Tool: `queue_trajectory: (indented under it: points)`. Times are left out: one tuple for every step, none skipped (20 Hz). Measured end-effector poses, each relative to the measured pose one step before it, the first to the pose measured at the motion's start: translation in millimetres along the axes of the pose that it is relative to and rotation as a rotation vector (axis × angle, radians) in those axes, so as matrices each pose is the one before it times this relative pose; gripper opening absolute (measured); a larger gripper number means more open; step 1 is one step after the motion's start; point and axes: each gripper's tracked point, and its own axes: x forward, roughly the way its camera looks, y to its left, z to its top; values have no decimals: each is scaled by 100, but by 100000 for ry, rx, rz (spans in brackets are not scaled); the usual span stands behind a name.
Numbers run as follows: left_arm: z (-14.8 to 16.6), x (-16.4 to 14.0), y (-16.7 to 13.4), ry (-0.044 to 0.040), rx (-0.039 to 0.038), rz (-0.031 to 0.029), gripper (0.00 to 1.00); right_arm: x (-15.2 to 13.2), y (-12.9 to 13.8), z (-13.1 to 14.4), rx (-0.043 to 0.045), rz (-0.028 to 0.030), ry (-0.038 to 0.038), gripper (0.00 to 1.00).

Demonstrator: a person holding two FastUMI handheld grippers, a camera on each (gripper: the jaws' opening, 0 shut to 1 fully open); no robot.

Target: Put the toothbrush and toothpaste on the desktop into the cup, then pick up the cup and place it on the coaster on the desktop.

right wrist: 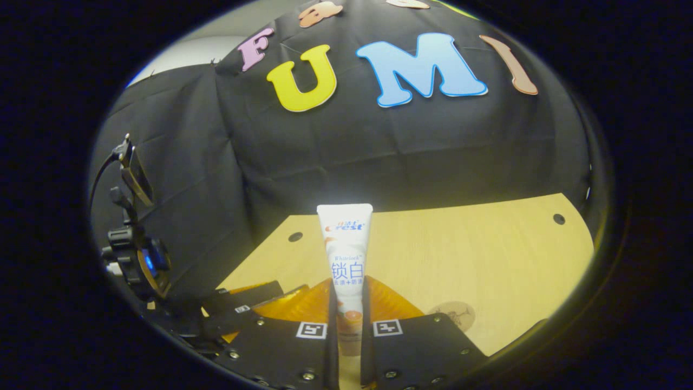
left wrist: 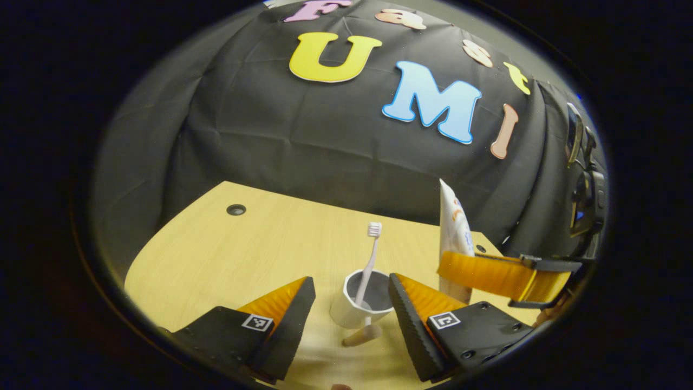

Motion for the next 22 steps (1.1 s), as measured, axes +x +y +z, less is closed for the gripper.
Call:
queue_trajectory:
  points:
    - [-214, -10, 292, 619, -847, 259, 89, 536, 179, 626, -501, 347, -1926, 16]
    - [-119, -158, 81, 549, -950, -169, 89, 575, 142, 477, -364, 362, -1475, 16]
    - [-80, -251, 210, 739, -917, 111, 89, 733, 141, 450, 73, 289, -1333, 12]
    - [-134, -124, 22, 591, -1000, -202, 89, 648, 214, 335, 376, 373, -1248, 16]
    - [-132, -166, 164, 431, -915, 89, 89, 462, 115, 277, 441, 511, -994, 16]
    - [-233, -199, 212, 353, -547, 317, 89, 661, 282, 225, 270, 531, -793, 16]
    - [18, -126, 326, 193, -470, 207, 89, 642, 209, 44, -66, 218, -350, 16]
    - [110, -90, 287, 90, -399, 314, 89, 439, 111, -216, -353, 188, 282, 16]
    - [-46, -162, 232, 190, -384, 162, 89, 462, 186, -328, -480, 248, 402, 16]
    - [-87, -102, 304, 250, -322, 185, 89, 487, 119, -320, -616, 230, 444, 16]
    - [-37, -211, 230, 205, -366, 305, 89, 387, 119, -182, -836, -48, 64, 17]
    - [-115, -106, 277, 133, -382, 280, 89, 292, 165, -210, -992, -213, -233, 17]
    - [40, -20, 310, 121, -463, 350, 89, 413, 189, -281, -1282, -31, -167, 17]
    - [-70, -56, 207, 363, -494, 310, 89, 368, -69, -317, -1348, -441, 796, 19]
    - [-191, -77, 333, 334, -391, 355, 89, 330, -60, -558, -1095, -294, 1427, 19]
    - [-74, -76, 200, 102, -207, 222, 89, 296, -18, -423, -799, -93, 1397, 21]
    - [-110, -58, 188, 53, -149, 298, 89, 74, 19, -421, -683, 102, 1198, 21]
    - [-27, -79, 185, 35, -50, 208, 89, 29, -36, -282, -749, -27, 1251, 23]
    - [86, 72, 157, 91, -115, 202, 89, -33, 16, -326, -732, 186, 978, 23]
    - [-28, -6, 86, 66, -215, 13, 89, -189, 150, -211, -637, 30, 1079, 25]
    - [-24, -3, 15, 74, -215, -41, 89, -37, 71, -68, -1013, 121, 268, 25]
    - [-28, 3, -71, 114, -150, -225, 89, -66, -8, -279, -1100, -233, 685, 26]
